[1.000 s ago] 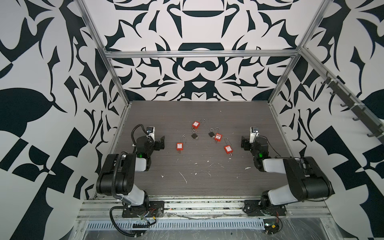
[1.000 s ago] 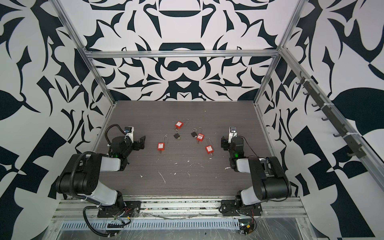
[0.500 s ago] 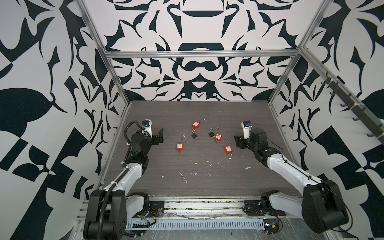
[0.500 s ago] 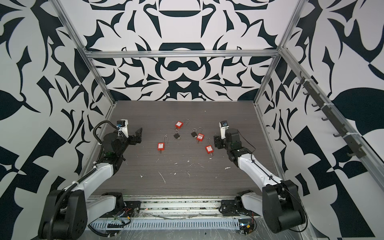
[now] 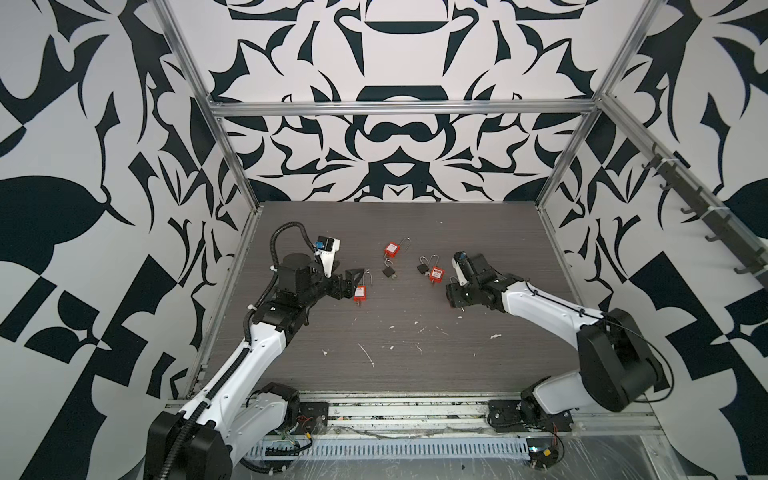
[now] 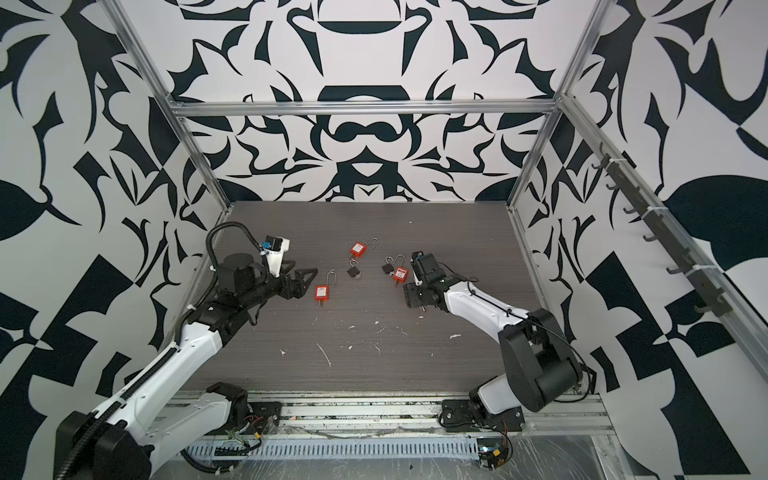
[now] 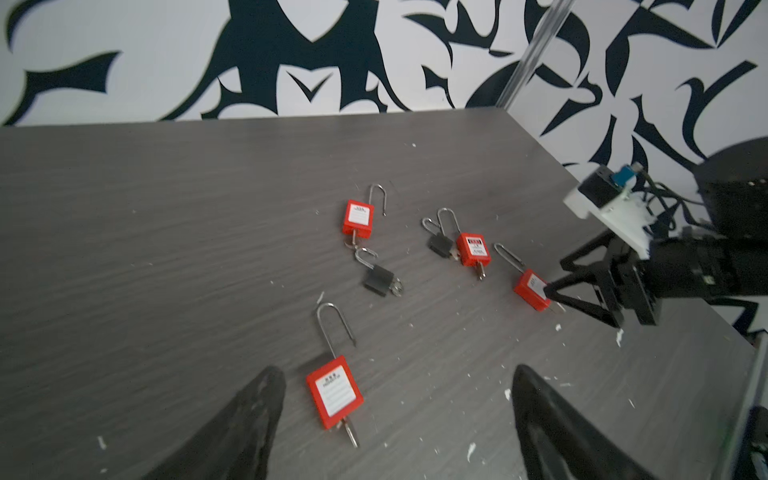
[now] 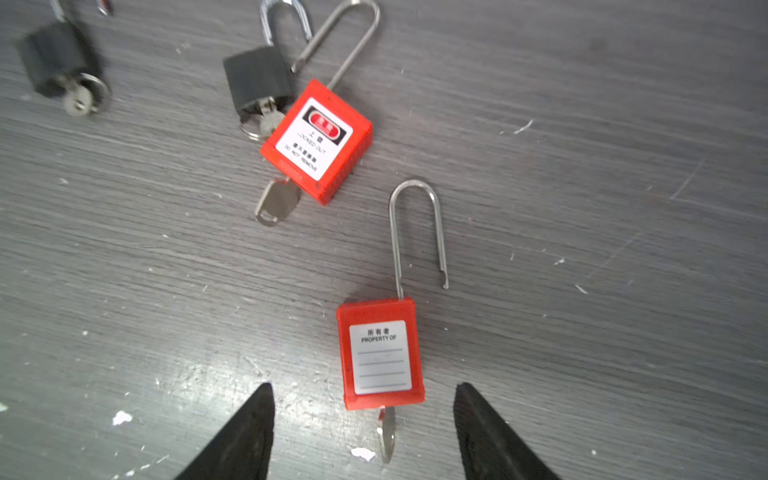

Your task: Lock with the key

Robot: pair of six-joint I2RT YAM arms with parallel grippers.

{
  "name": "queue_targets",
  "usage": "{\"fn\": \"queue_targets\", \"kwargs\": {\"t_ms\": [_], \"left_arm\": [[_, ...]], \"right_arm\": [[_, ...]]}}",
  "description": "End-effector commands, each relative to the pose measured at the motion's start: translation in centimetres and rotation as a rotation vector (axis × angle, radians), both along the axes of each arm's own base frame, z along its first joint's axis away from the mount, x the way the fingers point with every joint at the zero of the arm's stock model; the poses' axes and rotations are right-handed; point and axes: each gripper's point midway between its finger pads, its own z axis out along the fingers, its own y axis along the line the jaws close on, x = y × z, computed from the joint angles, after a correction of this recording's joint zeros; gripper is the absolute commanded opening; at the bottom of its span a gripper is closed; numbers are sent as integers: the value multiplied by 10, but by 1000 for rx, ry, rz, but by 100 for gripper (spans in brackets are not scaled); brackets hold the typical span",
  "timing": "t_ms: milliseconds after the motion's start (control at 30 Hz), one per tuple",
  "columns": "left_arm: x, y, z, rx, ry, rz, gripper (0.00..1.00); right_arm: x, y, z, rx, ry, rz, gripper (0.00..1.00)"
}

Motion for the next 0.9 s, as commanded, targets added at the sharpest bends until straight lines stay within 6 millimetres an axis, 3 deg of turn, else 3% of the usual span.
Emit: {"fn": "queue_targets", "kwargs": {"t_ms": [0,400,533,867], "left_arm": [[-8,-8,2,-2,47,-29,88],[-4,-15,4,26,32,-54,89],[-5,-15,5,32,28,-60,89],[-6,-13,13,68,3,-72,89]], "right_arm": [[6,-1,7,-18,4,-40,70],[18,-4,-16,-84,67,-83,68],[19,-15,-21,-168,96,-107,61],[17,-2,-34,-119,147,-80,54]]}}
